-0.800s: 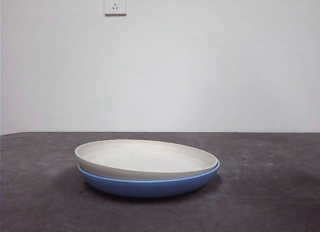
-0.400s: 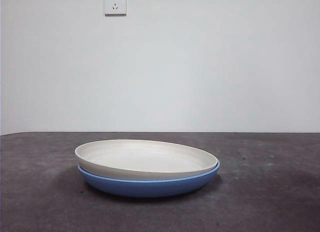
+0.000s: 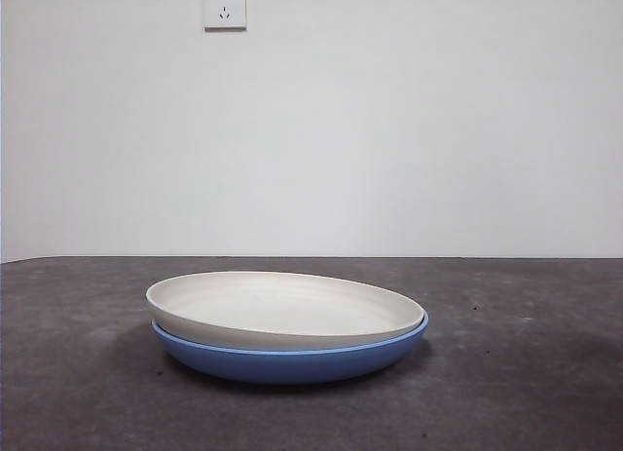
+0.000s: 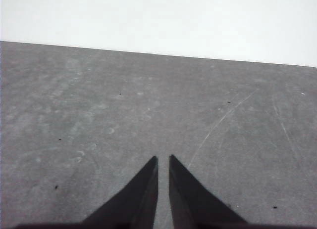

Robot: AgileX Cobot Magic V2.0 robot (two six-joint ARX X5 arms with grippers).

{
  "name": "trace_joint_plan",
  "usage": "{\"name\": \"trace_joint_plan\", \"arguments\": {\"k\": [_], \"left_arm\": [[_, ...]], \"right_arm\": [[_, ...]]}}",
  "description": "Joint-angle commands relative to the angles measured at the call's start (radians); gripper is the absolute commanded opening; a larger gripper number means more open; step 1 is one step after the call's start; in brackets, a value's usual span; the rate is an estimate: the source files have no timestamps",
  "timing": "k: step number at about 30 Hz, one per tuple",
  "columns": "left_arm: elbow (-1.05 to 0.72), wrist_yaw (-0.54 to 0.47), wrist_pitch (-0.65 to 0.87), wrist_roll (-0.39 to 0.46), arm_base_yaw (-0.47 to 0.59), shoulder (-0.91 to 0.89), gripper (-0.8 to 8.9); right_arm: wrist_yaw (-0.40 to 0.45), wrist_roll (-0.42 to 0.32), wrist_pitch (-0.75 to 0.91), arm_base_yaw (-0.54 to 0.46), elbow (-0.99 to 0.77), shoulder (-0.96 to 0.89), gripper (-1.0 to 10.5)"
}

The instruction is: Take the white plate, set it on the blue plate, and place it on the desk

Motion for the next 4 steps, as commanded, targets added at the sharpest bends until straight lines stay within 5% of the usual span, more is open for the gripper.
{"name": "trace_joint_plan", "arguments": {"k": [1,4], "left_arm": [[-0.021,-0.006,-0.006,0.011,-0.001,-0.002,0.34],[-0.021,-0.006,-0.006,0.011,-0.001,-0.002,0.34]], "right_arm": [[0.003,-0.007,0.011,-0.002,-0.005,-0.003,0.3],[0.003,-0.007,0.011,-0.002,-0.005,-0.003,0.3]]}}
